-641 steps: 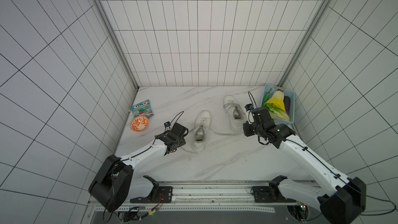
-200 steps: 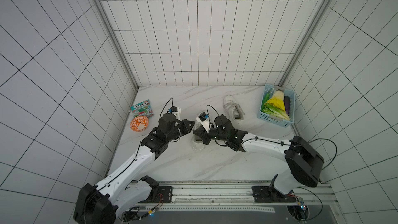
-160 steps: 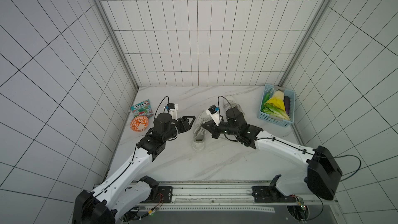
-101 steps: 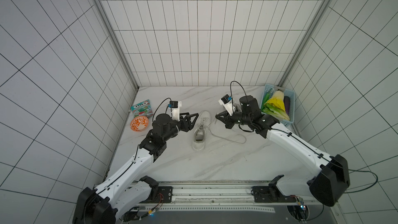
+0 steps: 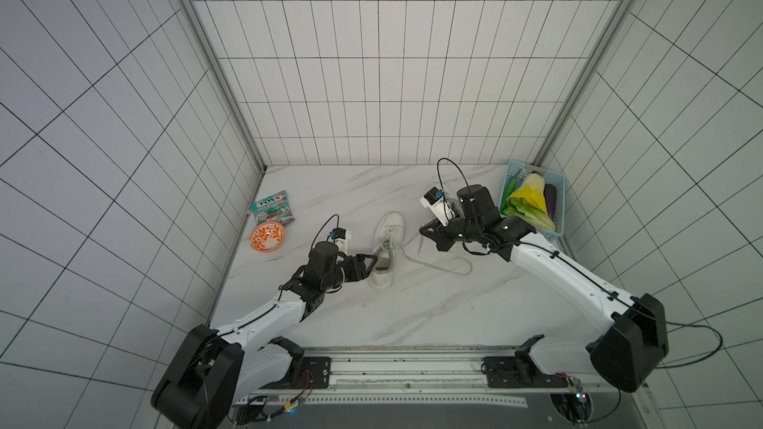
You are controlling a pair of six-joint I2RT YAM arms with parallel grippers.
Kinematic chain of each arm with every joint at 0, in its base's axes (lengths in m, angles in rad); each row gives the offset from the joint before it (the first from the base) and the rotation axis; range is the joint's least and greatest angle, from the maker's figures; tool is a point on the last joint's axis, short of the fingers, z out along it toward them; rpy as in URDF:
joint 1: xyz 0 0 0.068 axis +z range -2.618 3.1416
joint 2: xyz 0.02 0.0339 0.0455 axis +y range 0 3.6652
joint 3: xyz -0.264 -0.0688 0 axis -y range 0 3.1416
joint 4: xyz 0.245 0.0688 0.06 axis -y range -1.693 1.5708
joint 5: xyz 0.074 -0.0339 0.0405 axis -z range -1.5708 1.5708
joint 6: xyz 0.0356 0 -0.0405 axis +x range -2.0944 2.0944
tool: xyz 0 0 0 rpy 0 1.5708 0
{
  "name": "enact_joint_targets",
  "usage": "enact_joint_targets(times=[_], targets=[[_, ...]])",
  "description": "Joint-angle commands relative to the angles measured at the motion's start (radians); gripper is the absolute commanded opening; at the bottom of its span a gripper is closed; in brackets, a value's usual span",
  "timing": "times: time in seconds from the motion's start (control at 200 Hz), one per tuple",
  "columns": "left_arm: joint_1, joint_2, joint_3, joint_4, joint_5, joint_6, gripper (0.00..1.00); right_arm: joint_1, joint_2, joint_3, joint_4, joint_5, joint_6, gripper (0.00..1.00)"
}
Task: Tie the shoes
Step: Cross the shoelace with the shoelace.
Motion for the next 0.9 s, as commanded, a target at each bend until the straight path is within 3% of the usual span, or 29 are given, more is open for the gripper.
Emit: enact_joint_targets(times=[0.0, 0.175, 0.485, 0.68, 0.795, 0.895], targets=[[-0.053, -0.046, -0.012, 0.043, 0.032, -0.071, 0.64, -0.013, 0.007, 0.049, -0.028, 0.031, -0.004, 0.0], [-0.119, -0.077, -0.009, 0.041, 0.02, -0.075, 0.65, -0.021, 0.013, 0.057, -0.034, 0.058, -0.005, 0.0], [-0.116, -0.073, 0.024, 0.047, 0.02, -0.05, 0.65, -0.027, 0.021, 0.099, -0.017, 0.038, -0.017, 0.0], [-0.022, -0.181, 0.126, -0.067, -0.027, 0.146, 0.68, -0.033, 0.024, 0.139, -0.036, 0.017, -0.05, 0.0], [0.033, -0.167, 0.16, 0.022, -0.012, 0.26, 0.73, -0.042, 0.039, 0.174, -0.04, -0.021, -0.059, 0.0], [0.049, -0.081, 0.202, 0.123, 0.088, 0.324, 0.74, -0.043, 0.057, 0.199, -0.048, -0.04, -0.062, 0.0]])
